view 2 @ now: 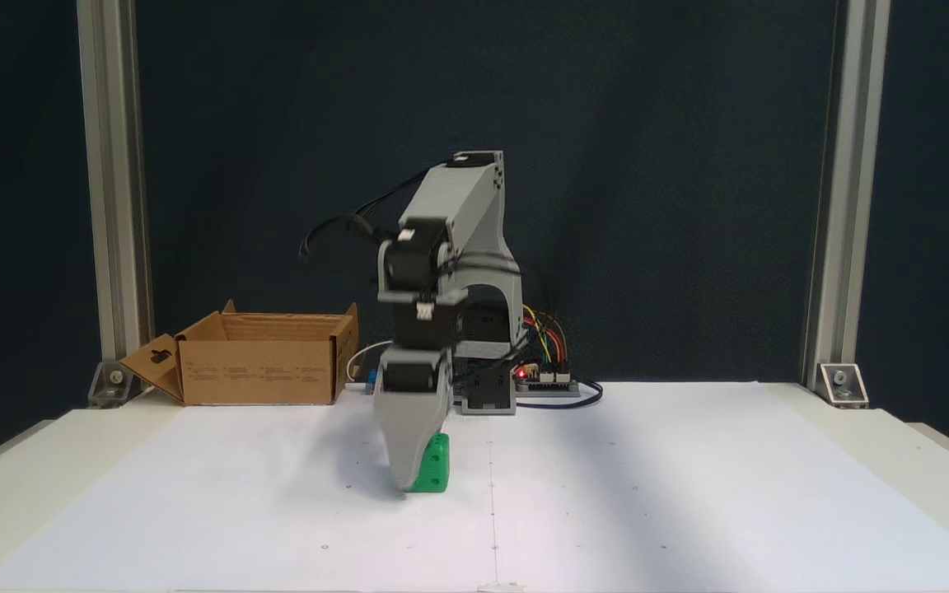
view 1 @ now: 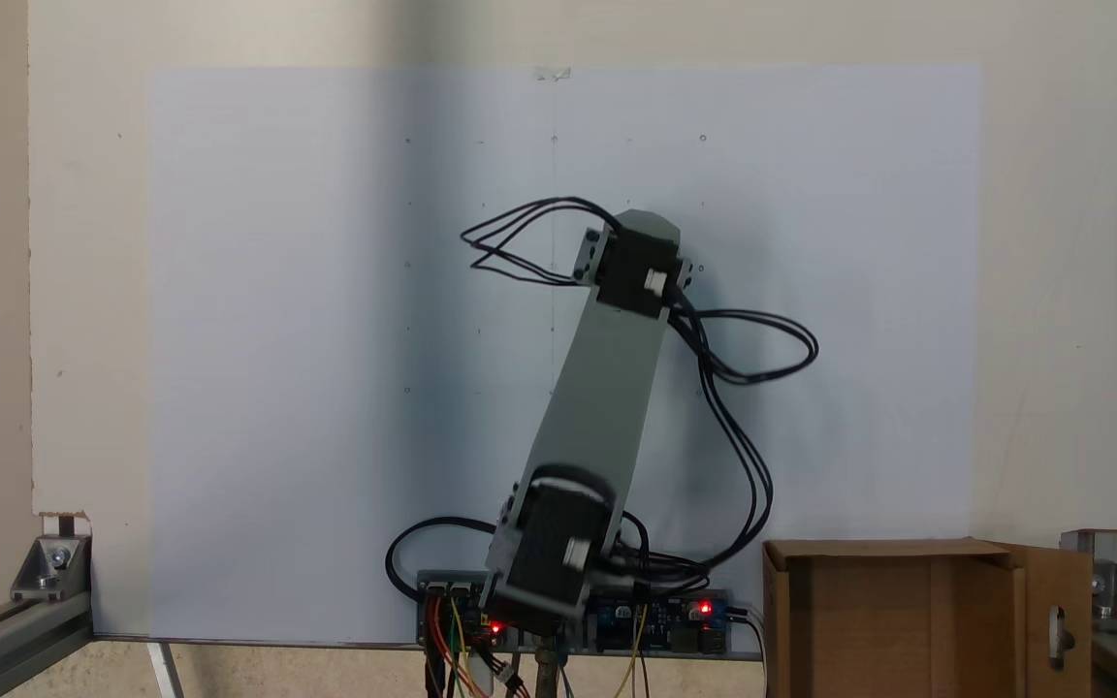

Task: Grasp a green dice and put it in the bin.

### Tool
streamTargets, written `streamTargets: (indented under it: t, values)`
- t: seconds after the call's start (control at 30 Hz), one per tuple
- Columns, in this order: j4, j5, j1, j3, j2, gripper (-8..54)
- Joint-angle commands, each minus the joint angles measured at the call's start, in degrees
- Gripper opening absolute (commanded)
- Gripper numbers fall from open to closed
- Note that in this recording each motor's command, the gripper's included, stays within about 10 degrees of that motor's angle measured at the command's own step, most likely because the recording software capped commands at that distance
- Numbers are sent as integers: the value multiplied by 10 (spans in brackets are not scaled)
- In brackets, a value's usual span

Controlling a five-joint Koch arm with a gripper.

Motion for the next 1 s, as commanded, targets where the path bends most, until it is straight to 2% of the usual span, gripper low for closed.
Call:
streamTargets:
  t: [0.0,0.27,0.63,0.67,0.8,0.9,0.97]
  values:
    - [4,19,7,-4,7,430]
    - [0,18,2,1,-2,388]
    - [0,20,-11,12,-2,388]
    - [0,20,-13,12,-2,374]
    - [-4,21,-12,12,1,256]
    - [-4,20,-11,12,1,138]
    - [-4,20,-10,12,5,116]
